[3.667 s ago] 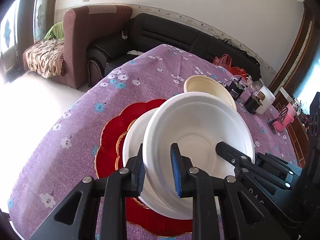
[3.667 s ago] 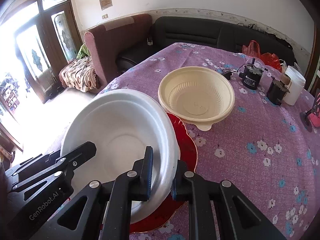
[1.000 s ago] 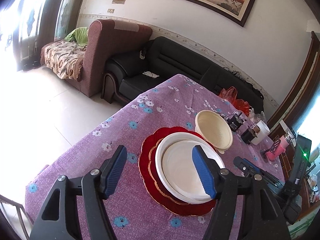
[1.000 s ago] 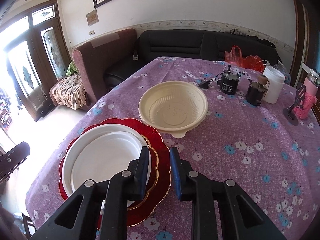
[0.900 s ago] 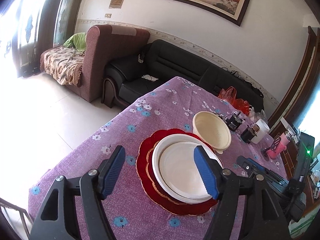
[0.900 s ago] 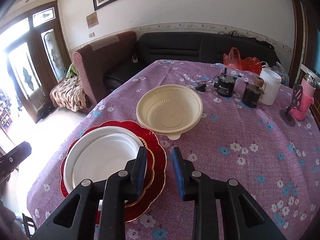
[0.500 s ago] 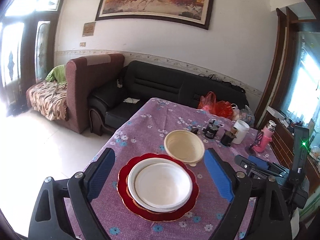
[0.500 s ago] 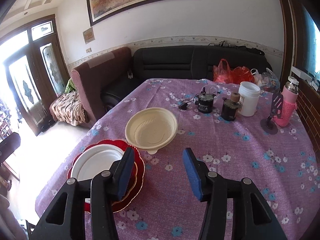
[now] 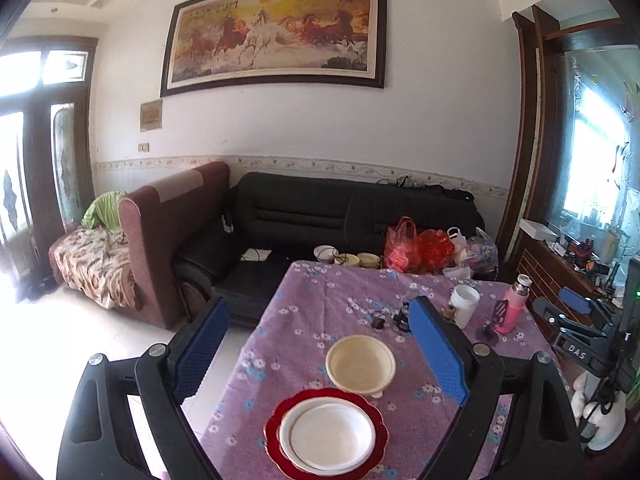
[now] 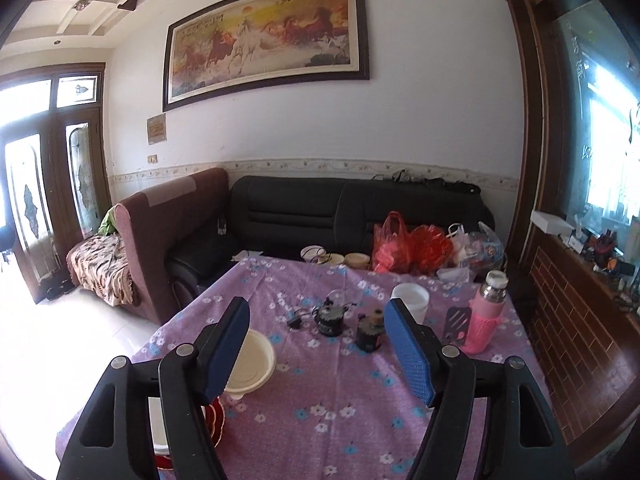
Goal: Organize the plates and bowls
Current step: 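Move both grippers to the rim of the cream plastic bowl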
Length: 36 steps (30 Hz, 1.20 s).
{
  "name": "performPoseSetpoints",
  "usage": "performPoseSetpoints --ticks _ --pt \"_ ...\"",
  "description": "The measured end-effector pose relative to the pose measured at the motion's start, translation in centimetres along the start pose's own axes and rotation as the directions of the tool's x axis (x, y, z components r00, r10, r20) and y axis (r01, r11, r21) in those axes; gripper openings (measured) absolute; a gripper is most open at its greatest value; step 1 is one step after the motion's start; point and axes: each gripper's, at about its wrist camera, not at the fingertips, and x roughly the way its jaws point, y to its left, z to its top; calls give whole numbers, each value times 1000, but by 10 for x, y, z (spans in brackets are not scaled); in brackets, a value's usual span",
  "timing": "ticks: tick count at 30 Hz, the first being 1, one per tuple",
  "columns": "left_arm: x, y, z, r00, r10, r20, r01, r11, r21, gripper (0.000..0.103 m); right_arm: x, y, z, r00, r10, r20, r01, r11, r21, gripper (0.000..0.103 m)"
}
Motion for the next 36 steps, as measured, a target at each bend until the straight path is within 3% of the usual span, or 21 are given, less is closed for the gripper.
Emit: performPoseSetpoints --ticks 4,8,17,21,25,30,36 --pt "-6 -2 30 992 109 59 -111 993 45 91 -13 4 31 994 -94 49 98 990 -98 83" --pt "9 -3 52 984 171 53 -175 982 69 92 -12 14 58 981 -182 62 191 966 -176 84" --pt "67 -11 57 985 172 -21 -171 985 26 92 46 20 99 967 -252 -35 244 957 -156 84" --pt "101 -12 30 992 106 -71 -108 994 -19 92 78 21 81 969 -224 -101 215 972 -92 84" --pt "144 -11 -3 986 44 -163 -54 997 -57 92 115 20 49 967 -177 -182 170 984 -54 84" --pt "203 -5 -50 963 13 -268 -40 995 -96 92 164 20 -6 953 -102 -287 103 995 -11 84" --pt "266 -6 -103 919 24 -393 -60 995 -79 92 217 18 -68 916 -6 -402 39 997 72 84"
